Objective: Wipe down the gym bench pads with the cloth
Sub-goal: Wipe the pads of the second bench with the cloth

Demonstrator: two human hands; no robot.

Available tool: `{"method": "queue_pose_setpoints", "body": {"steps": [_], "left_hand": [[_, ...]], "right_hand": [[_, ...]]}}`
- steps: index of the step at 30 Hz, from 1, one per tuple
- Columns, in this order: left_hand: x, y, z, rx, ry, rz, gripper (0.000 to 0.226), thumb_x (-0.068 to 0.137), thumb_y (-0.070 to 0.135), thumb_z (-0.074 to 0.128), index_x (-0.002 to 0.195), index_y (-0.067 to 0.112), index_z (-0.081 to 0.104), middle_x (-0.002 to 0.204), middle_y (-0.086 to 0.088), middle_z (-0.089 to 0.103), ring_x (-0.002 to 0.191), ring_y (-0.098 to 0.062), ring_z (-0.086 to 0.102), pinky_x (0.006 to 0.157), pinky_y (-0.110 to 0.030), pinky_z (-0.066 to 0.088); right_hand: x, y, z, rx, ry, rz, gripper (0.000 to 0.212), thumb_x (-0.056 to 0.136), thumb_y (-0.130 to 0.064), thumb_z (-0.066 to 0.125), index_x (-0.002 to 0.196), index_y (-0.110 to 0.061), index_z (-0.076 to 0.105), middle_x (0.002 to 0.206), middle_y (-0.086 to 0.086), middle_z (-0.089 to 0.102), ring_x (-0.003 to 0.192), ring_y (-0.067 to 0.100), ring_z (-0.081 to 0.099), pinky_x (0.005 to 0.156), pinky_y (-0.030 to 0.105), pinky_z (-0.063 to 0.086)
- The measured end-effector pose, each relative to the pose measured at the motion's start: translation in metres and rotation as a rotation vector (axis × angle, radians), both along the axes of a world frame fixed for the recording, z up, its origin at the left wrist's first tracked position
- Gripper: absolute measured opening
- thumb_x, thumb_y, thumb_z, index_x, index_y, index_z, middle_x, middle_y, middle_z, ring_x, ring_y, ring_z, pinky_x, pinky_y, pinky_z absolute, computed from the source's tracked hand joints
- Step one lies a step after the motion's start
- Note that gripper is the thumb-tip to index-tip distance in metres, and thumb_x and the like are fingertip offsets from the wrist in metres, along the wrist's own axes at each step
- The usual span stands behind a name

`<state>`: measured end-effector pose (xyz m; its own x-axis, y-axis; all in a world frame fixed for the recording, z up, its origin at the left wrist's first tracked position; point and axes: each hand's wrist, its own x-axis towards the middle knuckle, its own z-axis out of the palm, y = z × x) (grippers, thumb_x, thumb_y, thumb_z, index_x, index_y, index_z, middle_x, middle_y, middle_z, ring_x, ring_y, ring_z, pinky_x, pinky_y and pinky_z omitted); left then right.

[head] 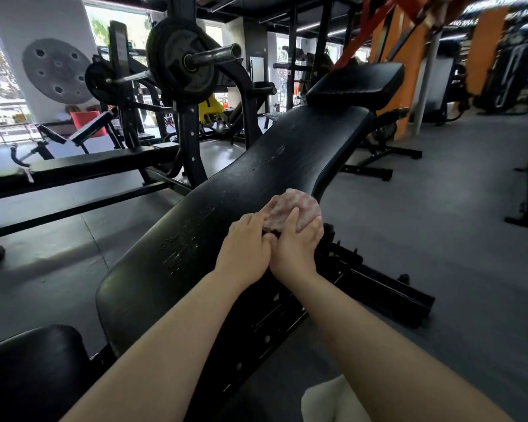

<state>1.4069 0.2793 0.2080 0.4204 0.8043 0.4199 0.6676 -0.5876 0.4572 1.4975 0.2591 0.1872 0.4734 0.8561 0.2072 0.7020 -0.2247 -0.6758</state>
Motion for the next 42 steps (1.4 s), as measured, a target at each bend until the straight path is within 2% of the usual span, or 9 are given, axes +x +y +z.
{"method": "queue_pose_setpoints", "body": {"steps": [2,6,13,17,22,25,30,37,42], "left_hand": [[0.002,0.000,0.006,0.025,0.067,0.008,0.042,0.096,0.020,0.045,0.137,0.013,0.040,0.138,-0.006,0.043,0.127,-0.026,0.036,0.102,-0.032,0.029],[0.021,0.018,0.019,0.118,0.176,-0.021,0.049,0.097,0.029,0.044,0.143,0.019,0.032,0.146,0.001,0.036,0.132,-0.023,0.031,0.105,-0.032,0.026],[0.058,0.057,0.041,0.107,0.307,-0.010,0.055,0.096,0.040,0.043,0.147,0.024,0.026,0.154,0.001,0.024,0.139,-0.024,0.022,0.112,-0.038,0.022],[0.065,0.071,0.048,0.080,0.366,0.001,0.053,0.097,0.042,0.042,0.145,0.025,0.029,0.153,0.004,0.026,0.138,-0.024,0.024,0.112,-0.039,0.023],[0.089,0.090,0.062,0.043,0.322,0.016,0.058,0.092,0.048,0.047,0.143,0.028,0.032,0.151,0.007,0.030,0.137,-0.023,0.026,0.111,-0.038,0.023],[0.110,0.092,0.070,0.081,0.345,0.015,0.067,0.086,0.056,0.052,0.144,0.030,0.029,0.151,0.009,0.028,0.137,-0.021,0.024,0.110,-0.038,0.023],[0.134,0.094,0.081,0.100,0.412,0.068,0.075,0.084,0.061,0.053,0.147,0.032,0.023,0.154,0.006,0.023,0.140,-0.021,0.020,0.114,-0.039,0.019],[0.161,0.106,0.098,0.075,0.389,0.120,0.076,0.084,0.061,0.053,0.147,0.033,0.022,0.153,0.007,0.025,0.140,-0.021,0.020,0.114,-0.038,0.018],[0.171,0.115,0.099,0.049,0.391,0.102,0.068,0.084,0.056,0.057,0.143,0.037,0.030,0.146,0.012,0.038,0.134,-0.016,0.033,0.111,-0.039,0.026]], "right_hand": [[0.019,0.009,0.012,-0.023,0.086,0.055,0.073,0.100,-0.035,0.039,0.151,-0.020,-0.012,0.151,0.022,-0.029,0.141,0.036,-0.023,0.115,0.049,0.005],[0.067,0.046,0.039,-0.057,0.098,0.106,0.070,0.101,-0.032,0.037,0.150,-0.025,-0.012,0.150,0.019,-0.033,0.142,0.036,-0.022,0.115,0.049,0.004],[0.137,0.106,0.093,-0.058,0.058,-0.061,0.070,0.101,-0.037,0.036,0.150,-0.028,-0.013,0.149,0.019,-0.036,0.141,0.040,-0.021,0.114,0.053,0.007],[0.145,0.089,0.088,0.015,-0.041,0.079,0.067,0.102,-0.035,0.033,0.151,-0.021,-0.009,0.146,0.020,-0.039,0.138,0.039,-0.030,0.114,0.051,0.000],[0.145,0.069,0.056,0.023,-0.211,0.327,0.071,0.101,-0.040,0.033,0.151,-0.014,-0.011,0.142,0.016,-0.046,0.133,0.033,-0.039,0.113,0.044,-0.007],[0.177,0.097,0.083,0.014,-0.230,0.239,0.071,0.100,-0.042,0.033,0.151,-0.012,-0.007,0.145,0.019,-0.042,0.133,0.037,-0.038,0.114,0.051,-0.003],[0.238,0.139,0.132,0.034,-0.276,0.077,0.070,0.099,-0.041,0.035,0.152,-0.010,0.000,0.149,0.024,-0.031,0.135,0.047,-0.029,0.112,0.054,-0.010],[0.265,0.126,0.110,0.136,-0.284,0.270,0.074,0.098,-0.051,0.032,0.151,-0.019,-0.008,0.149,0.009,-0.038,0.136,0.032,-0.036,0.114,0.050,-0.004],[0.293,0.159,0.152,0.029,-0.407,0.245,0.062,0.099,-0.051,0.026,0.152,-0.024,0.011,0.158,0.012,-0.015,0.143,0.034,-0.018,0.116,0.047,-0.003]]}}
